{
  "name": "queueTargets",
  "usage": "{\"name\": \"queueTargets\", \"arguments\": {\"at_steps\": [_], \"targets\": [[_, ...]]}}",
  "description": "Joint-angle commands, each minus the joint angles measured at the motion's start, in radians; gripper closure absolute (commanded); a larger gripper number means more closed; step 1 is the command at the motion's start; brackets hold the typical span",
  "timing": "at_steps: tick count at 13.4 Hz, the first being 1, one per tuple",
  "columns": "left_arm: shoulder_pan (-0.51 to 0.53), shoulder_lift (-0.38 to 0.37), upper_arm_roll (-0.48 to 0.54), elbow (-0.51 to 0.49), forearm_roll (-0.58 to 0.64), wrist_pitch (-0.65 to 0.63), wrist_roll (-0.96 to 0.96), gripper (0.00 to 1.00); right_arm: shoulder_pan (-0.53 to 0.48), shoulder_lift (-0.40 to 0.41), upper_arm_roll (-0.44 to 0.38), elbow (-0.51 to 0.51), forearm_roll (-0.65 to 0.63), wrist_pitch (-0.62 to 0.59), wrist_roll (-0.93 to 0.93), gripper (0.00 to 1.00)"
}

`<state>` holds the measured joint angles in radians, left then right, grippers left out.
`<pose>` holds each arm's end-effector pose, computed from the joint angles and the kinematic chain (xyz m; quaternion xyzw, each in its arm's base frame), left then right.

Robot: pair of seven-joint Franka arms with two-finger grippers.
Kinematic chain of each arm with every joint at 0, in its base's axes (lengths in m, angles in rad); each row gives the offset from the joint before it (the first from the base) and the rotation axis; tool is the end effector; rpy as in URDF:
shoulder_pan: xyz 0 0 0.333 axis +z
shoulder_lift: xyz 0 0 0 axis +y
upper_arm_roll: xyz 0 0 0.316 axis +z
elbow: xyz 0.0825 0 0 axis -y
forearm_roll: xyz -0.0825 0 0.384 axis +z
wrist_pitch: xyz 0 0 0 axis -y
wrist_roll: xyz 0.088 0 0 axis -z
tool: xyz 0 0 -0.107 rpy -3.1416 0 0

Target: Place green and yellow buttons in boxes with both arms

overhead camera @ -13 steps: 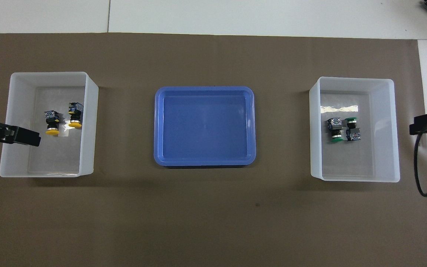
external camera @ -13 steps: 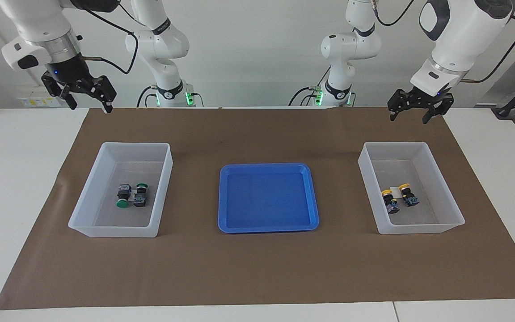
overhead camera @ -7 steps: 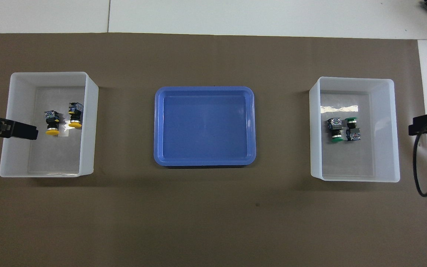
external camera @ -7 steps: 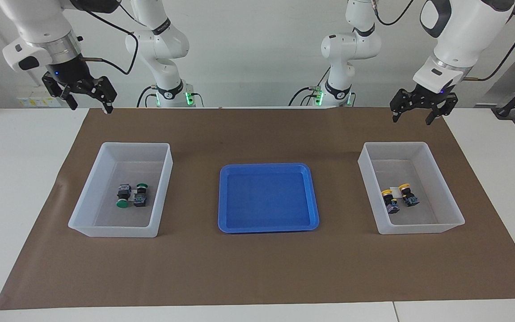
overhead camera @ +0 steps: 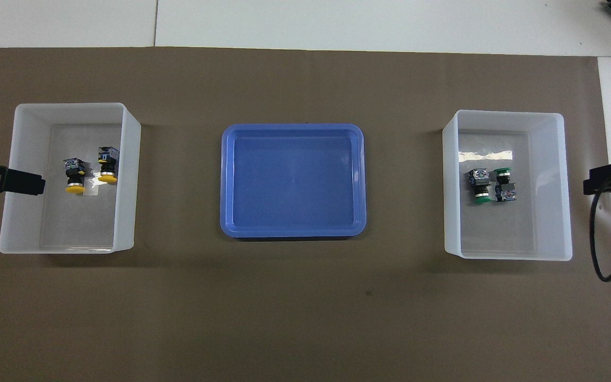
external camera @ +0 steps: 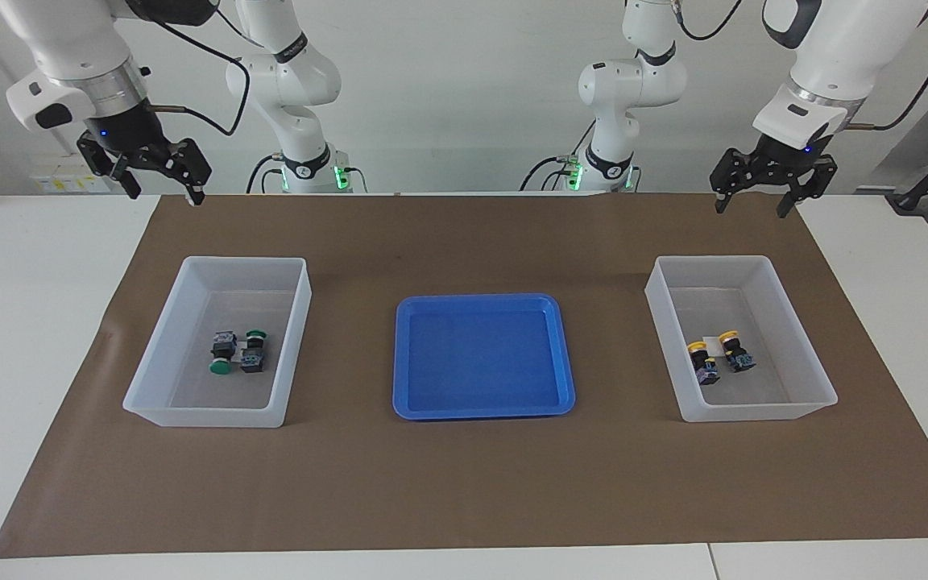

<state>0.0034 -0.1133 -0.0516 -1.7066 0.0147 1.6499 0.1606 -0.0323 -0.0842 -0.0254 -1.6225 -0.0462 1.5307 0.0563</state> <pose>0.5253 -0.0254 0.6282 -0.9941 0.1045 -0.0276 0.0118 0.5227 -0.0359 0.6422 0.9981 -0.0577 -0.0038 0.0220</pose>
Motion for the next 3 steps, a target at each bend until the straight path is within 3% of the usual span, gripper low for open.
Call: {"name": "queueTargets", "arguments": {"at_steps": [1, 3], "targets": [[-0.011, -0.017, 0.007, -0.004, 0.016, -0.024, -0.003, 0.0, -0.012, -0.022, 0.002, -0.019, 0.014, -0.017, -0.019, 0.0], [-0.01, -0.017, 0.007, -0.005, 0.016, -0.021, -0.006, 0.0, -0.012, -0.022, 0.002, -0.019, 0.015, -0.015, -0.032, 0.0]]}}
